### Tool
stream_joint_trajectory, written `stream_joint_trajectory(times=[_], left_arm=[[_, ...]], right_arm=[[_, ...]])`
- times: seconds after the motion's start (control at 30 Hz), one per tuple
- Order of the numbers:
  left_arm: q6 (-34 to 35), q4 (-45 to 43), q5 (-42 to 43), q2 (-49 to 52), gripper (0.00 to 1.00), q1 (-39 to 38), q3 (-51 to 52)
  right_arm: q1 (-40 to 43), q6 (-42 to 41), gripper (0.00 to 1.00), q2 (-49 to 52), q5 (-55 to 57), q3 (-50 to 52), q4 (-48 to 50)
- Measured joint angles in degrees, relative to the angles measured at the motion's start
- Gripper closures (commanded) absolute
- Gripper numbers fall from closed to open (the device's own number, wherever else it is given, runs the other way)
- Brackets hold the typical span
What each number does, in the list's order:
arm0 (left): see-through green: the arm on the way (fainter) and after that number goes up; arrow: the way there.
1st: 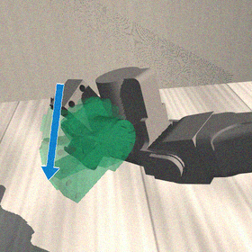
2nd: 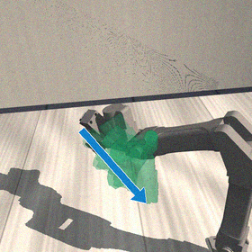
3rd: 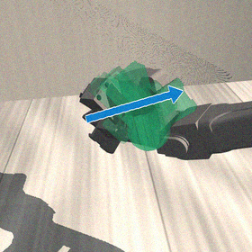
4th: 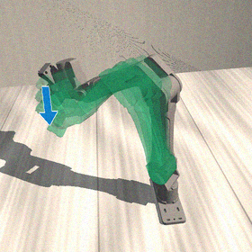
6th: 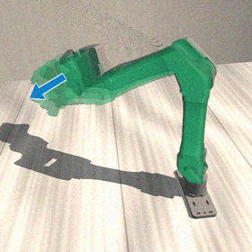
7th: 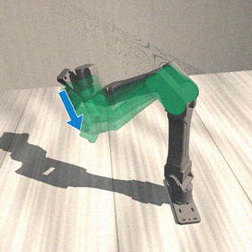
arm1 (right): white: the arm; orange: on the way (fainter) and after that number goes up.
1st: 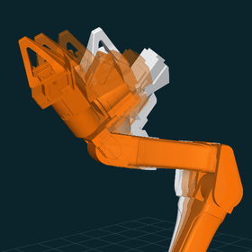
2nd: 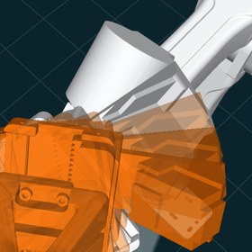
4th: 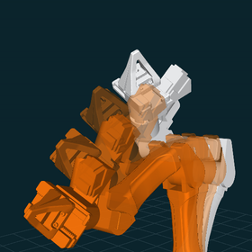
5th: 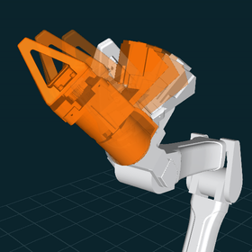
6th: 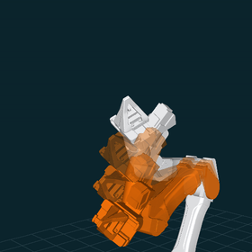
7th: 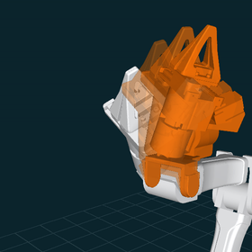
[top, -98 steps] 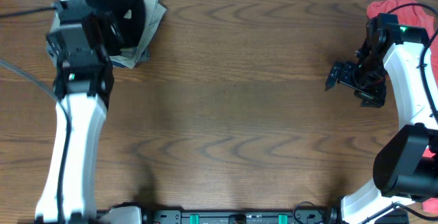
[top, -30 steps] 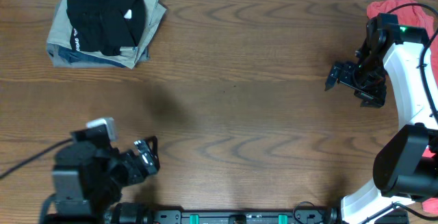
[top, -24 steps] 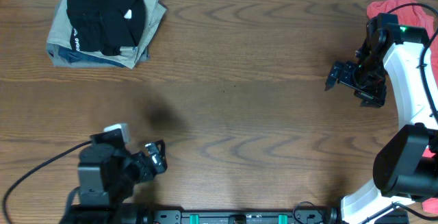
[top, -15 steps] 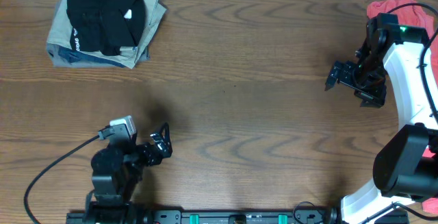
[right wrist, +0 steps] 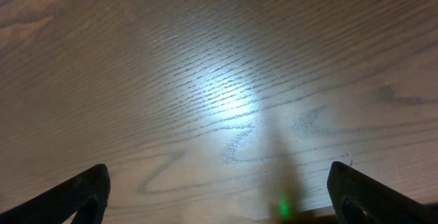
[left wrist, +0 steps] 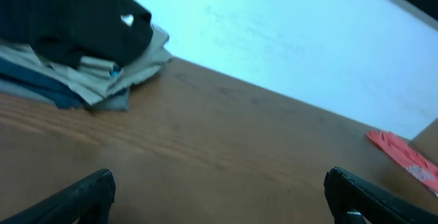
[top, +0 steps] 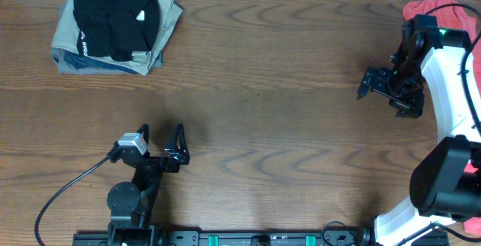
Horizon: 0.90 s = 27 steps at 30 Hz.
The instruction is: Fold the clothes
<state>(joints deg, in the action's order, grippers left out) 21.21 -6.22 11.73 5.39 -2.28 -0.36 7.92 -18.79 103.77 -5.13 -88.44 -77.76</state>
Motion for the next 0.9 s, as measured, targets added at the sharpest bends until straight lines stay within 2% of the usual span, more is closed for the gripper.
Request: stream_joint_trajectory(times=[0.17, 0.4, 0.9], left_arm=[[0.0, 0.5, -0.76, -0.59, 0.02, 1.44, 0.0], [0.0, 6.14, -1.9, -1.14, 0.02, 4.59, -0.15], [0.0, 6.78, -2.71, -4.76, 0.02, 4.87, -0.44]], right_arm=[[0.0, 0.0, 0.01, 0.0, 0.0, 0.0, 0.0], [0.0, 0.0, 0.01, 0.0, 0.0, -0.02, -0.02], [0.0, 0.0, 0.01, 0.0, 0.0, -0.02, 0.0]])
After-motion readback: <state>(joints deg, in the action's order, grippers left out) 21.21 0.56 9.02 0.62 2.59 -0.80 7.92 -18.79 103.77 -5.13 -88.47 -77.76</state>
